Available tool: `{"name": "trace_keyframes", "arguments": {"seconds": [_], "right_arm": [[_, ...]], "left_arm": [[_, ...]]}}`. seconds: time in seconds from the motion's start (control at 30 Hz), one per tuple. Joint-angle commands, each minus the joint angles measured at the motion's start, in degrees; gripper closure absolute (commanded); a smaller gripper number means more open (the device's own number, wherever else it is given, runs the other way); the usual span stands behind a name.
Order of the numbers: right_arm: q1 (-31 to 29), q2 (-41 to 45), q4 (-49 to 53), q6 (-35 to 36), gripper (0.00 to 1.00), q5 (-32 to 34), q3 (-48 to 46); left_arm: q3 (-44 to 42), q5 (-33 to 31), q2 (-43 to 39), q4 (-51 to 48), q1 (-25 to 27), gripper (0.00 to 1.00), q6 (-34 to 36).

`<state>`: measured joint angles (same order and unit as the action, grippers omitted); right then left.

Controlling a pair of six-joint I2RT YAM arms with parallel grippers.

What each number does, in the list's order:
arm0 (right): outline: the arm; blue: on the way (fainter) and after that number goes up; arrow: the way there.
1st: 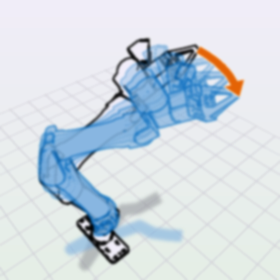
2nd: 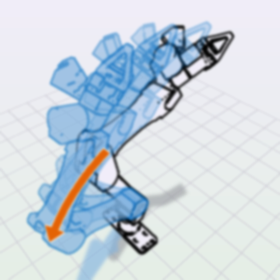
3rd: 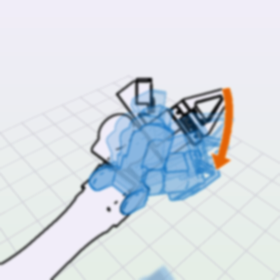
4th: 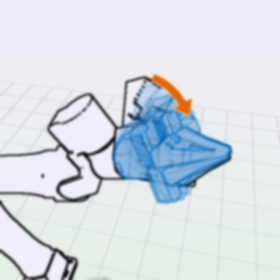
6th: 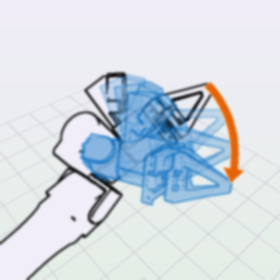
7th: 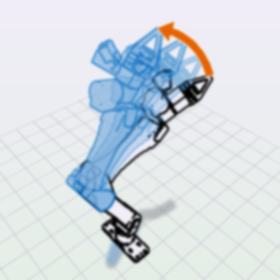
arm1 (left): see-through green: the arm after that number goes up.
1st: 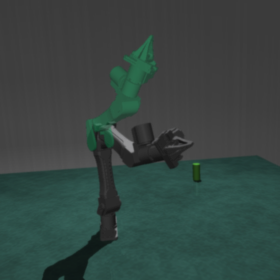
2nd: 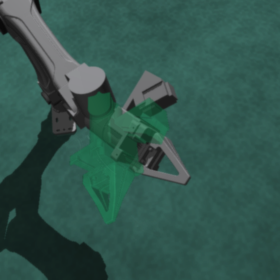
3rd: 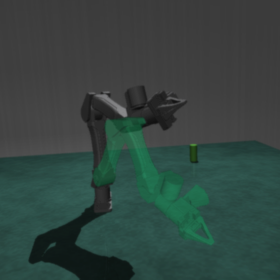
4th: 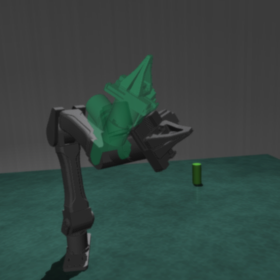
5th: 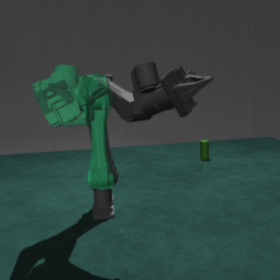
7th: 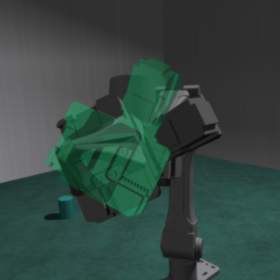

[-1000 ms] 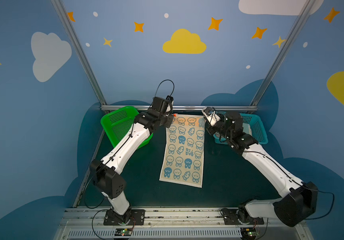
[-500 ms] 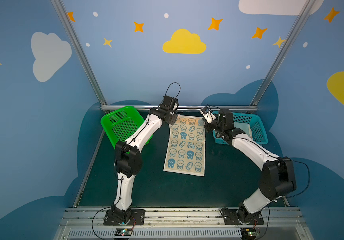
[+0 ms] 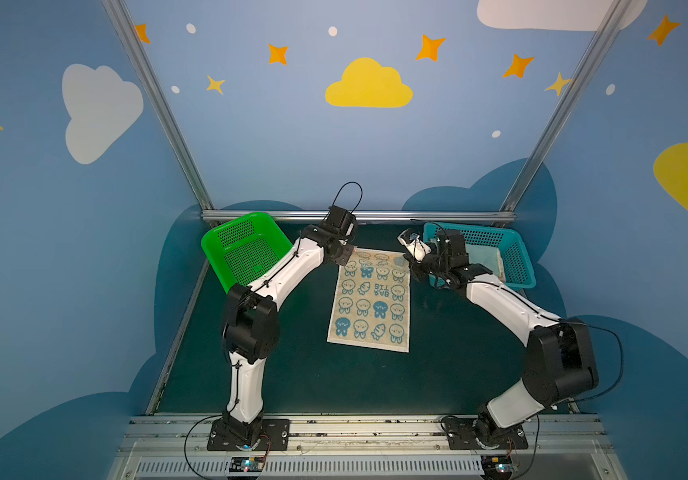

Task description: Fold and stack the towels

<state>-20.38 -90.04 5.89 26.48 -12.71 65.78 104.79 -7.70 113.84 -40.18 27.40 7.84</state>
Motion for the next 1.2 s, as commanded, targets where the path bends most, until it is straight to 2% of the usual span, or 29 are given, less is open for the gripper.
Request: {"name": "trace_keyframes", "arguments": {"seconds": [0.0,0.17,0.53,0.83,1.17], "right_arm": [[0.9,3.9,9.3,-4.3,1.00,-1.2,-1.6],[-0.5,6.5,15.6,-11.1,1.00,-3.6,-4.8],[-3.8,14.9,24.5,-5.5,1.00,-1.3,-11.7],[-7.8,21.5,25.8,-1.7,1.00,-0.2,-17.1],[-12.2,18.2,26.7,-1.6,1.00,3.6,-20.7]], "left_arm": [[-3.8,-3.3,-3.8,0.7,-0.8,0.96,-1.4],[-9.4,-4.3,-7.3,0.6,0.8,0.96,-1.9],[-24.8,-6.7,-16.4,4.9,6.2,0.96,-3.0],[-31.9,-7.8,-20.5,5.8,8.7,0.96,-5.9],[-37.4,-6.8,-21.8,7.2,10.2,0.96,-8.3]]}}
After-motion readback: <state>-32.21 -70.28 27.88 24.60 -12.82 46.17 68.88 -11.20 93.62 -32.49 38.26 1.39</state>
